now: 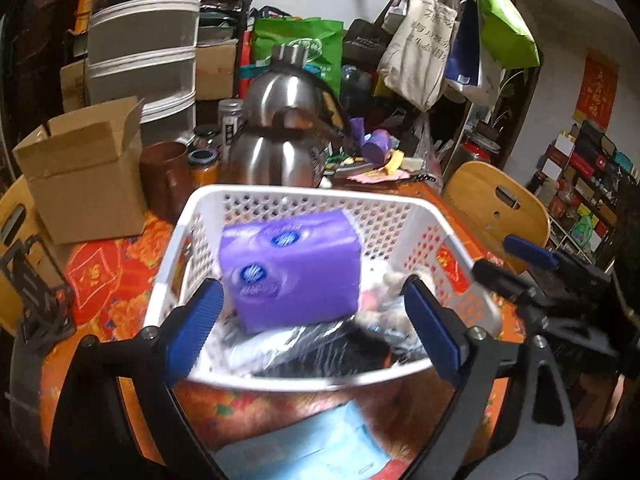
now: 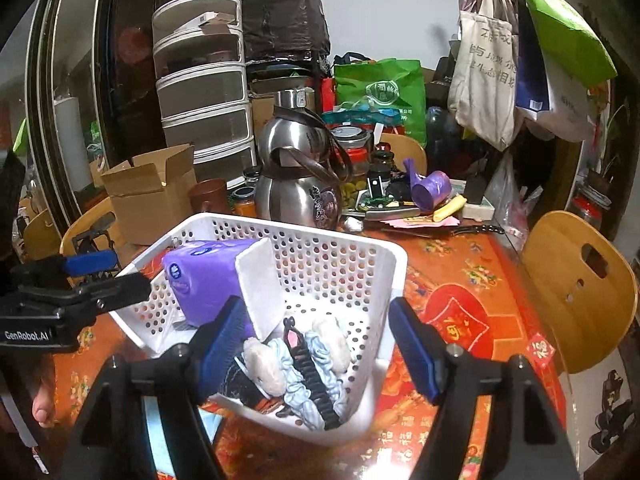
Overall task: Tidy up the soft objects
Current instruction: 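Grasp the light blue package with both grippers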
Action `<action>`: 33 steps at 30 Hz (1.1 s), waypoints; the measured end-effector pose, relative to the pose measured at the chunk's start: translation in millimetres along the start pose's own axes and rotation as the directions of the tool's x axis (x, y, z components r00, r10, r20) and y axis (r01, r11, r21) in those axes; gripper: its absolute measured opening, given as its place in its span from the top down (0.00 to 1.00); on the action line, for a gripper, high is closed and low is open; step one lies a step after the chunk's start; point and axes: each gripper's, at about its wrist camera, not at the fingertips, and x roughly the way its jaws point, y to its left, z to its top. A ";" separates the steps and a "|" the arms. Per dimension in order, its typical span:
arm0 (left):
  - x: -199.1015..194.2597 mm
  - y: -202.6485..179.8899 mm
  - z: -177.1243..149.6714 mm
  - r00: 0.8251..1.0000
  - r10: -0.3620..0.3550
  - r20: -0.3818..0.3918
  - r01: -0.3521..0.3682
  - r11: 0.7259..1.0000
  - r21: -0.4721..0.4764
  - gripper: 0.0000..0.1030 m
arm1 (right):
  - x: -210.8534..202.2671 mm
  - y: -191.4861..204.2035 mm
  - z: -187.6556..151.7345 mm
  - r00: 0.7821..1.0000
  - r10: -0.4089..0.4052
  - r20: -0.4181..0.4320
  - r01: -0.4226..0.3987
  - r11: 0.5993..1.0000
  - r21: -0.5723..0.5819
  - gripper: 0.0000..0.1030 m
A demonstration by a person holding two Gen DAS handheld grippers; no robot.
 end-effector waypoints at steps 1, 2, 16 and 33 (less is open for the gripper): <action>-1.8 2.7 -3.2 1.000 0.008 -0.005 -0.008 1.000 -0.004 0.12 | -1.7 0.9 -1.7 1.000 -0.003 0.003 0.003 1.000 -0.001 0.29; -3.8 6.2 -7.2 1.000 0.005 -0.010 -0.005 1.000 -0.008 0.12 | -2.4 2.1 -3.2 1.000 0.000 -0.001 0.000 1.000 -0.004 0.29; -84.6 31.2 -69.7 0.997 0.064 -0.034 -0.064 0.998 -0.001 0.12 | -44.3 25.8 -59.7 0.994 0.101 -0.036 -0.100 0.994 0.035 0.27; -51.5 82.5 -209.8 0.975 0.012 -0.221 -0.047 0.987 -0.153 0.13 | 14.5 78.7 -160.1 0.939 0.232 -0.255 -0.230 0.972 0.035 0.40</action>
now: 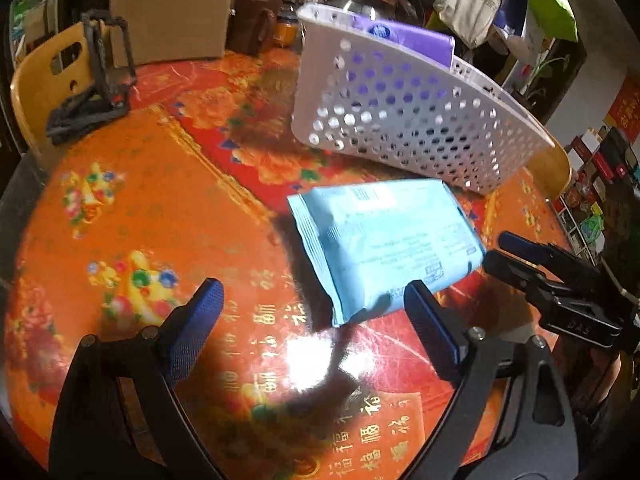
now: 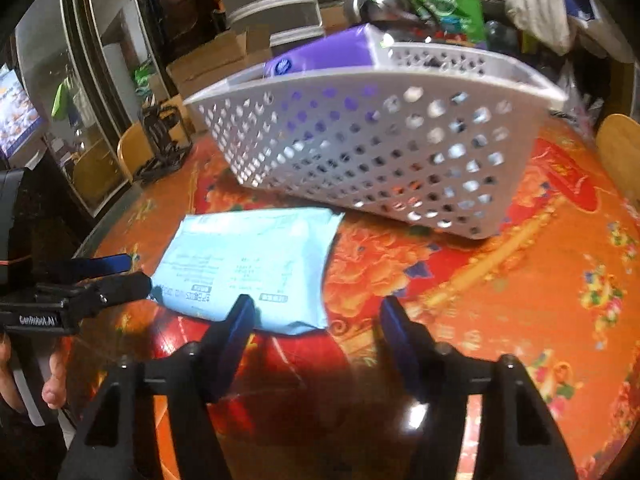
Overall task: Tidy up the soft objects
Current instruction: 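Grasp the light blue package with both grippers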
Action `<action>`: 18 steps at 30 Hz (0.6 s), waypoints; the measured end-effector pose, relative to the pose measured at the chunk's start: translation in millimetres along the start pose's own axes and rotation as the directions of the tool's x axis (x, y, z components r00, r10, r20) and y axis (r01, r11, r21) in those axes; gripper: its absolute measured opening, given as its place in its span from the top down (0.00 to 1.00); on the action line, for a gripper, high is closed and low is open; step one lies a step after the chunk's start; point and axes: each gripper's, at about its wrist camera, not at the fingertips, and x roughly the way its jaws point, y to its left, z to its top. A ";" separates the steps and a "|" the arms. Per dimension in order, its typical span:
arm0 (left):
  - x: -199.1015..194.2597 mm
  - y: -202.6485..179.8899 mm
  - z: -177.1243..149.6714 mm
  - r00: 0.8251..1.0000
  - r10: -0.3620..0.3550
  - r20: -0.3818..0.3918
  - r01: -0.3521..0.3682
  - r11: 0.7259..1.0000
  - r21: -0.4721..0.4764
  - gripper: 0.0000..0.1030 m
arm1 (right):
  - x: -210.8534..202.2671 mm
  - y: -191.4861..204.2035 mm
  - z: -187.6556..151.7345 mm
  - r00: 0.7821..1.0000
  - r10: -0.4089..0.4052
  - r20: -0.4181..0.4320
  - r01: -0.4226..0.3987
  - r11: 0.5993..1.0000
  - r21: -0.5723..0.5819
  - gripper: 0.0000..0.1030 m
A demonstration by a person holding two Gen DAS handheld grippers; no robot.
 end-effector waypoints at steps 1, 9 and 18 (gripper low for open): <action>2.5 -1.6 -2.5 1.000 -0.014 -0.001 0.014 1.000 0.007 0.13 | 4.4 3.2 -0.1 1.000 0.009 -0.008 -0.009 1.000 -0.016 0.40; 17.6 -15.2 -1.1 0.999 -0.043 0.001 0.043 0.998 0.052 0.31 | 20.9 18.1 4.0 0.997 0.056 -0.047 -0.059 0.996 -0.061 0.50; 23.9 -26.1 1.4 0.992 -0.127 -0.003 0.127 0.987 0.100 0.58 | 22.7 17.3 3.9 0.995 0.086 -0.059 -0.090 0.994 -0.069 0.56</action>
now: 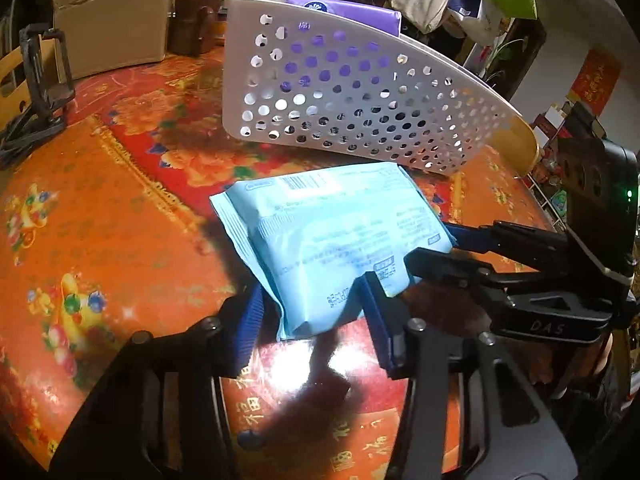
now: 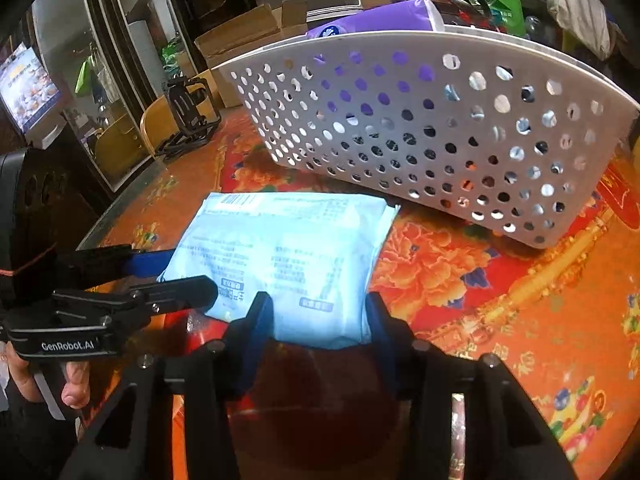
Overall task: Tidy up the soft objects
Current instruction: 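Grasp the light blue package with both grippers, then lift the light blue package with both grippers and release it into the basket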
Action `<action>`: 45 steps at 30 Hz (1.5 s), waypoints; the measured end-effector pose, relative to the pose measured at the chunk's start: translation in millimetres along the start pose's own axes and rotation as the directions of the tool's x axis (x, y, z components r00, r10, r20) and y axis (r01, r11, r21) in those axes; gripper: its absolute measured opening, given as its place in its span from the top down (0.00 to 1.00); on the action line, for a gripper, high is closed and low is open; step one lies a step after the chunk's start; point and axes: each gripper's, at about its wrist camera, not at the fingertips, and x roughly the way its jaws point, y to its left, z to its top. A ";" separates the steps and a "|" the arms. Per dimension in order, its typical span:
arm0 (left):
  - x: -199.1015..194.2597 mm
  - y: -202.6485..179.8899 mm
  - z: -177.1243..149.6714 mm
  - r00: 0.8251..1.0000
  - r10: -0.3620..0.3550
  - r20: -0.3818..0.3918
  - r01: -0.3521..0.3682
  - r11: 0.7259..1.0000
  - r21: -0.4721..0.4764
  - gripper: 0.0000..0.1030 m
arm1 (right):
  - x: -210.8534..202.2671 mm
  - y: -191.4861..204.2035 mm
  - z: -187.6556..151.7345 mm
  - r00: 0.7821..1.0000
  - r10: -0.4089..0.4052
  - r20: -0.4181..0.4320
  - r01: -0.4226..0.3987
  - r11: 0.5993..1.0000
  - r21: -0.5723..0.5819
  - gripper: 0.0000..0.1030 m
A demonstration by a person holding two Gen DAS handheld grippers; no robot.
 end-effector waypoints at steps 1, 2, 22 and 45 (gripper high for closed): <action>0.0 -0.1 0.6 1.000 -0.004 -0.001 0.004 1.000 -0.001 0.59 | 0.3 2.2 -0.2 1.000 -0.009 -0.003 0.009 1.000 -0.012 0.58; 0.3 -0.6 1.5 1.000 -0.007 -0.003 0.007 1.000 0.001 0.60 | 0.4 4.3 -0.5 1.000 -0.016 -0.006 0.016 1.000 -0.025 0.59; -18.6 -25.9 -9.5 0.997 -0.002 0.078 -0.007 0.994 0.106 0.71 | -21.3 22.8 -23.6 0.995 -0.091 0.042 0.093 0.995 -0.043 0.81; -98.2 -78.3 -11.4 0.965 -0.003 0.263 -0.050 0.979 0.196 0.72 | -107.1 38.6 -22.3 0.971 -0.115 0.212 0.131 0.990 -0.061 0.81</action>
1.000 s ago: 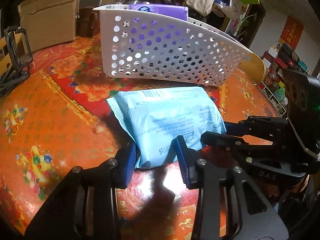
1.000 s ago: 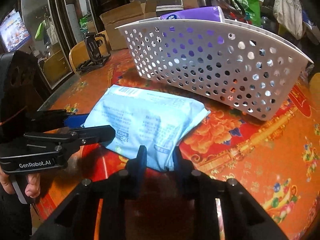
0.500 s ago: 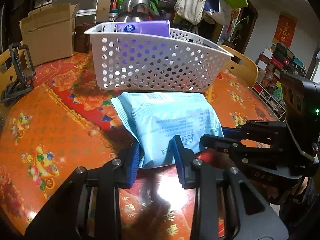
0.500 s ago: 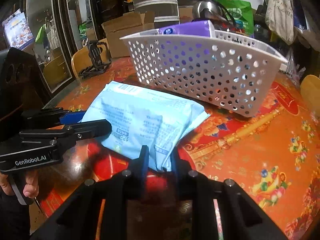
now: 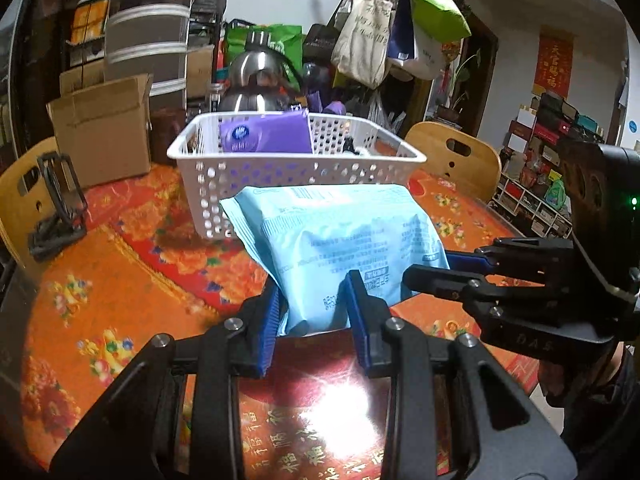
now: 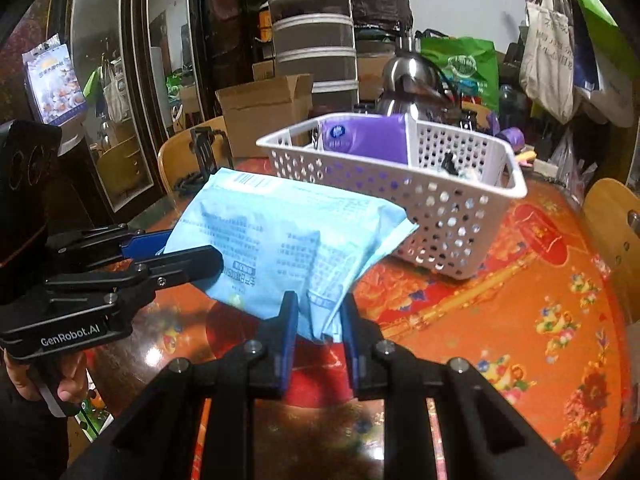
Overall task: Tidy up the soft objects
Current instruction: 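Lift the light blue package with both grippers and release it into the basket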
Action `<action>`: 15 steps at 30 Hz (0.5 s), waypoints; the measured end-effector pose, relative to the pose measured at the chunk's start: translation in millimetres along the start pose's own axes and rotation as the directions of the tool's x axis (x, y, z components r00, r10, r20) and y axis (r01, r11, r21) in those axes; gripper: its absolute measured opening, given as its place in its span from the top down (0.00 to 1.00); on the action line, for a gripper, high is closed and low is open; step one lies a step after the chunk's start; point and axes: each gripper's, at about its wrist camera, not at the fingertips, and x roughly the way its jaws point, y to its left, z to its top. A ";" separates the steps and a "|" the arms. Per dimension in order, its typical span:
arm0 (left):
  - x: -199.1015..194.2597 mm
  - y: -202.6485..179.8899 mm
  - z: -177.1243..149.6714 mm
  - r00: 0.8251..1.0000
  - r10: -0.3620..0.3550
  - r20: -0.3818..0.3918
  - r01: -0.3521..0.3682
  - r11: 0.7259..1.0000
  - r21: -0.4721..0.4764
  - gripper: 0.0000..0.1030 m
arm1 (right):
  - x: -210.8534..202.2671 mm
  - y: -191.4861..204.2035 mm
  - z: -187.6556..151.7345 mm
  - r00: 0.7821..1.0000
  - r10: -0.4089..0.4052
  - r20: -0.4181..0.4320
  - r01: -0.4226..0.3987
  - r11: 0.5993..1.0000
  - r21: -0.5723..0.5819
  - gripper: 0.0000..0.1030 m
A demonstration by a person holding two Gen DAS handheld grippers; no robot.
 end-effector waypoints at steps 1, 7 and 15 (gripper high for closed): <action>-3.0 -1.4 4.0 1.000 0.000 0.006 0.000 1.000 0.001 0.72 | -1.9 0.0 3.3 1.000 -0.001 0.004 0.001 1.000 -0.001 0.81; -18.8 -11.6 34.7 0.999 -0.006 0.050 0.005 1.000 0.023 0.72 | -21.2 -3.9 30.1 0.999 -0.014 0.047 0.014 1.000 -0.014 0.81; -19.5 -12.3 98.3 0.996 -0.008 0.090 0.004 0.999 0.046 0.72 | -31.6 -19.3 86.6 0.994 -0.050 0.100 0.054 0.998 -0.037 0.81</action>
